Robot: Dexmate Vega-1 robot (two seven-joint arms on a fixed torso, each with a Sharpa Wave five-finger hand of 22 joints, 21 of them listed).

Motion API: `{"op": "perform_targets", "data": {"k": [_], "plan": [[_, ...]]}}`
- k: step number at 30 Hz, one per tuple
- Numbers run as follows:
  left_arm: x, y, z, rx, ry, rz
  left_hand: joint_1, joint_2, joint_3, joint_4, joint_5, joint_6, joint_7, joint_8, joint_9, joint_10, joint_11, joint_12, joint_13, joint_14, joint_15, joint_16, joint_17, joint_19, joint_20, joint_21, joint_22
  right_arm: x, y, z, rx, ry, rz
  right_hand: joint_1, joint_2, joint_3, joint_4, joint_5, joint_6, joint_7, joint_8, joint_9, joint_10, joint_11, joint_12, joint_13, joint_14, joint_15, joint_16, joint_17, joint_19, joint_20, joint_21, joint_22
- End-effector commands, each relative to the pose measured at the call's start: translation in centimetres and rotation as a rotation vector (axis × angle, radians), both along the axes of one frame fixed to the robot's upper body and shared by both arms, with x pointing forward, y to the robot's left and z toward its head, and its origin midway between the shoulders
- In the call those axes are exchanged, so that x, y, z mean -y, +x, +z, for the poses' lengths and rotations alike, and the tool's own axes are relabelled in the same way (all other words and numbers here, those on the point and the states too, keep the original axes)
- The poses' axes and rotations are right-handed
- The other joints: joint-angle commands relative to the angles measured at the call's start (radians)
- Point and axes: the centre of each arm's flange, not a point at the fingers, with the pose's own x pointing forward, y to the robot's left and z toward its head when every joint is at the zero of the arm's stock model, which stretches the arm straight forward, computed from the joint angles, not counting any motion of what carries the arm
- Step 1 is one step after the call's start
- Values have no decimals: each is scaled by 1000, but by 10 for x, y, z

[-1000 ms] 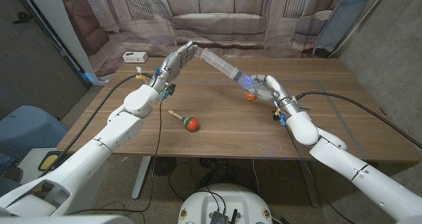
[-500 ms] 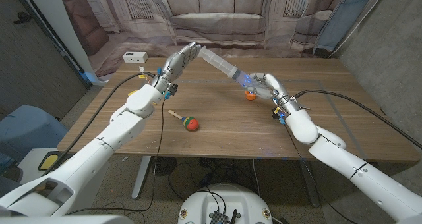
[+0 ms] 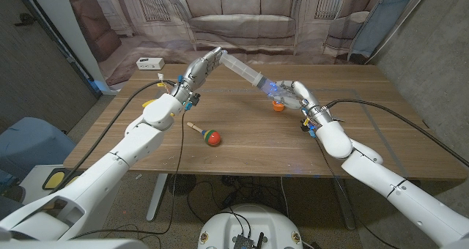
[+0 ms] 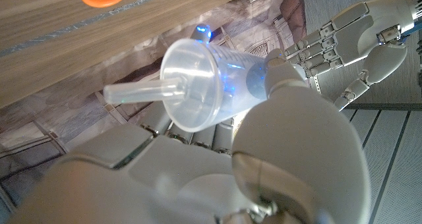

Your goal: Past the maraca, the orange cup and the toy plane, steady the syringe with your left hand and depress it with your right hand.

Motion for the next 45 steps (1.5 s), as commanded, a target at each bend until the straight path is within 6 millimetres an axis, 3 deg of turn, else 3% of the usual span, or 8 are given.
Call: {"op": "perform_targets", "data": {"k": [1, 27, 45], "plan": [[1, 2, -2, -12, -2, 1, 4, 5, 3, -6, -1, 4, 2, 3, 5, 3, 2, 4, 4, 7, 1, 5, 4, 4, -1, -2, 3, -3, 0, 3, 4, -3, 11, 40, 97, 152, 144, 6, 93, -86, 4, 3, 61, -40, -4, 3, 42, -104, -1, 3, -4, -17, 7, 1], [13, 5, 2, -10, 26, -36, 5, 6, 3, -7, -2, 5, 2, 1, 5, 4, 3, 4, 4, 9, 2, 5, 4, 4, -3, -2, 3, -11, 2, 11, 20, -9, 21, 41, 96, 154, 143, 5, 94, -83, 0, 4, 66, -28, -10, 4, 47, -103, -6, 10, -6, -16, 26, -2], [29, 9, 0, -21, 65, -83, 5, 6, 2, -7, -2, 4, 2, 0, 5, 5, 5, 4, 4, 9, 2, 4, 4, 4, -2, -3, 3, -12, 5, 13, 22, -3, 16, 40, 96, 154, 144, 5, 97, -83, 0, 4, 66, -36, -15, 5, 47, -102, -10, 13, -10, -15, 37, -3]]}}
